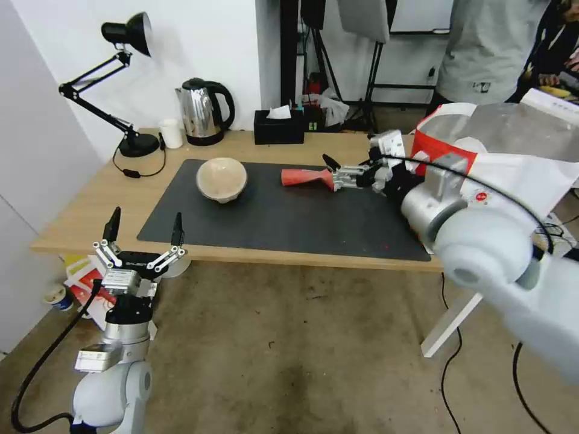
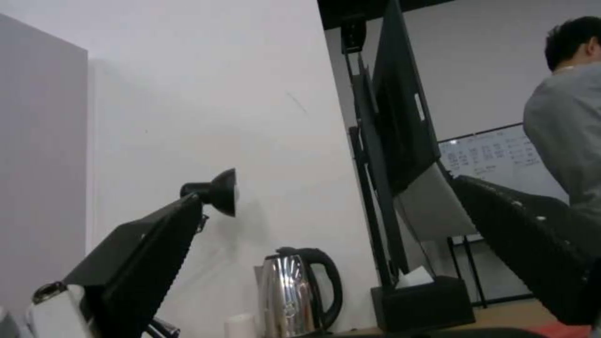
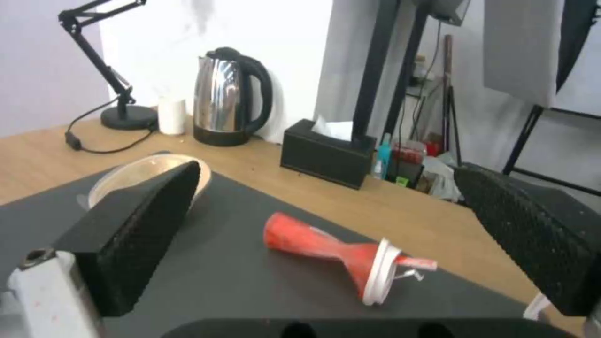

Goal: Pick up the trash from the table and place it into the takeout bag.

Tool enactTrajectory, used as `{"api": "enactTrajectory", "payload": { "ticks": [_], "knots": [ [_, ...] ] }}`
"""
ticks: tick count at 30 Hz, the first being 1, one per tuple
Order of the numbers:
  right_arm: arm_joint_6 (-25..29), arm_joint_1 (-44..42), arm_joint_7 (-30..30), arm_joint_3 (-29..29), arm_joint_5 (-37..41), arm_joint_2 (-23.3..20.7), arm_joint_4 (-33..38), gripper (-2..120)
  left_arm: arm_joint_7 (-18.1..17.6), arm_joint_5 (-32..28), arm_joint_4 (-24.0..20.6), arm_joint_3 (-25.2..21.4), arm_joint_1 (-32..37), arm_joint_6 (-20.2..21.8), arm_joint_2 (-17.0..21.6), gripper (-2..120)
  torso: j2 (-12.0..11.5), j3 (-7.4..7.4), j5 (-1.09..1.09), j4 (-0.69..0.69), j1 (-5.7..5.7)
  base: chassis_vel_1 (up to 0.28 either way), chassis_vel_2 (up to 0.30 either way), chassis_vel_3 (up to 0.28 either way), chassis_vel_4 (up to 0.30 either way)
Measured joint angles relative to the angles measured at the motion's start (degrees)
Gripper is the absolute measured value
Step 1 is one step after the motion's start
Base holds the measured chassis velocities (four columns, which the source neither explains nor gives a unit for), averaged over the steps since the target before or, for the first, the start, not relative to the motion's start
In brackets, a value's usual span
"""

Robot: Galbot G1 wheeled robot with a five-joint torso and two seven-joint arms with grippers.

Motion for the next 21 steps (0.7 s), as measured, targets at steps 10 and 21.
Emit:
{"api": "enactTrajectory", "payload": {
  "ticks": [10, 21],
  "knots": [
    [0.88, -5.74, -1.40, -0.33, -4.79, 1.55, -0.32, 100, 0.16, 0.12, 0.40, 0.16, 0.23, 0.04, 0.04, 100, -0.01, 0.00, 0.00, 0.01, -0.01, 0.000, 0.000, 0.000, 0.000],
    [-2.26, 1.02, -1.99, -4.60, -1.95, 0.19, -2.70, 100, 0.33, 0.08, 0.33, -0.13, 0.74, -0.13, 0.32, 100, -0.01, 0.00, 0.01, 0.00, -0.01, 0.000, 0.000, 0.000, 0.000]
  ]
}}
